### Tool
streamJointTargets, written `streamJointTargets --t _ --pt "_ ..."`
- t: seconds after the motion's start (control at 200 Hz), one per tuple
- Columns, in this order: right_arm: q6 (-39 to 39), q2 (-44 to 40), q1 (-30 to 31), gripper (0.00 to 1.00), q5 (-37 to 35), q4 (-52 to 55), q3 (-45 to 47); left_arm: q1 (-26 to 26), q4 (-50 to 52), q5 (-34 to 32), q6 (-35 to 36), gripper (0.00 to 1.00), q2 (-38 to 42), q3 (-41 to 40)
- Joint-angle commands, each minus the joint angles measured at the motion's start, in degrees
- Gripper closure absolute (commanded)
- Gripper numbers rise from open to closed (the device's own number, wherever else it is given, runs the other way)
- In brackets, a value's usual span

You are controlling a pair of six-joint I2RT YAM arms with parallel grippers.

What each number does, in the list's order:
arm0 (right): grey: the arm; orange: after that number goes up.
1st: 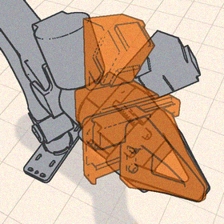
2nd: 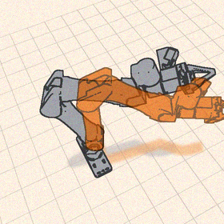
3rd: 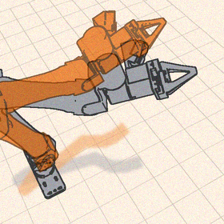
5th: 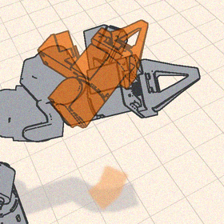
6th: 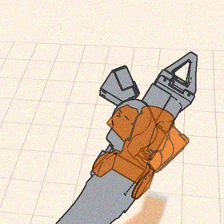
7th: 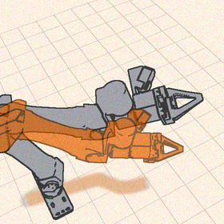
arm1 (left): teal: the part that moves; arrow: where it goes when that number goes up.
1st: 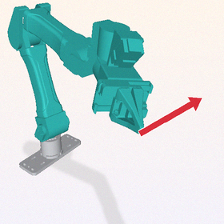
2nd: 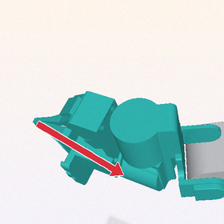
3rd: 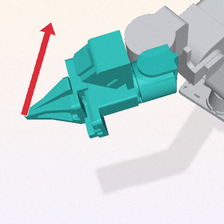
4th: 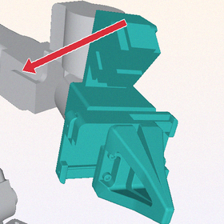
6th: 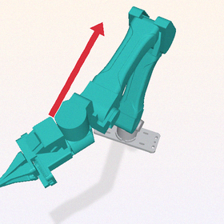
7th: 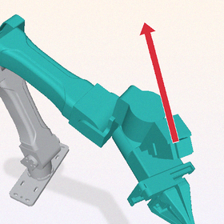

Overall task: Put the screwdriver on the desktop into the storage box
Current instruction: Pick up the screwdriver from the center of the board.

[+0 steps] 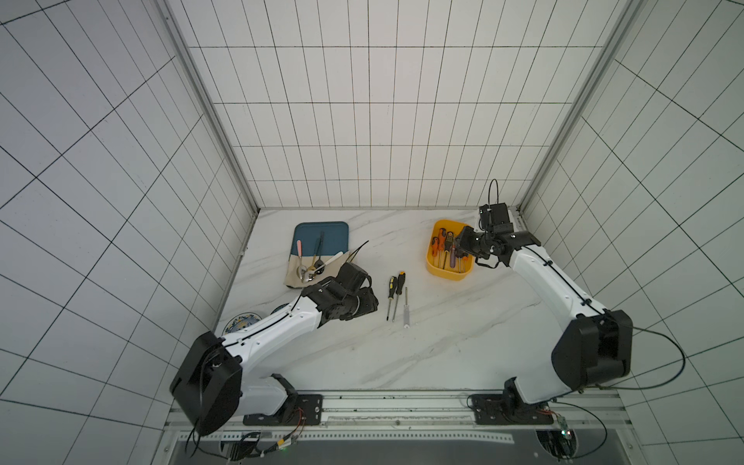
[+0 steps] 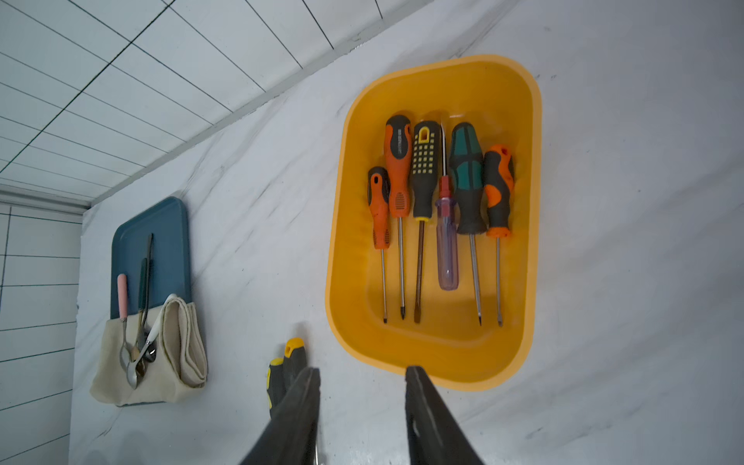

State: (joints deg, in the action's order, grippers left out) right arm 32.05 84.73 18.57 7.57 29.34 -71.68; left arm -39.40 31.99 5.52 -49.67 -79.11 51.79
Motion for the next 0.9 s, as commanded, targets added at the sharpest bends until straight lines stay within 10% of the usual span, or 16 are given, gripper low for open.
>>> streamJointTargets --t 0.0,0.255,0.894 --pt "2.3 -5.4 1.1 0.61 -0.1 -2.1 7.7 -0.6 -1.4 -2.2 1.9 0.42 -5.7 4.7" --pt "4.5 -17.8 2.7 0.61 -2.8 -2.2 20.6 -0.8 0.4 -3.4 6.0 0.62 -22.1 16.8" --pt "4.7 -22.2 3.8 0.61 -4.4 -2.0 28.1 -2.1 5.8 -8.8 12.7 0.56 -34.8 28.3"
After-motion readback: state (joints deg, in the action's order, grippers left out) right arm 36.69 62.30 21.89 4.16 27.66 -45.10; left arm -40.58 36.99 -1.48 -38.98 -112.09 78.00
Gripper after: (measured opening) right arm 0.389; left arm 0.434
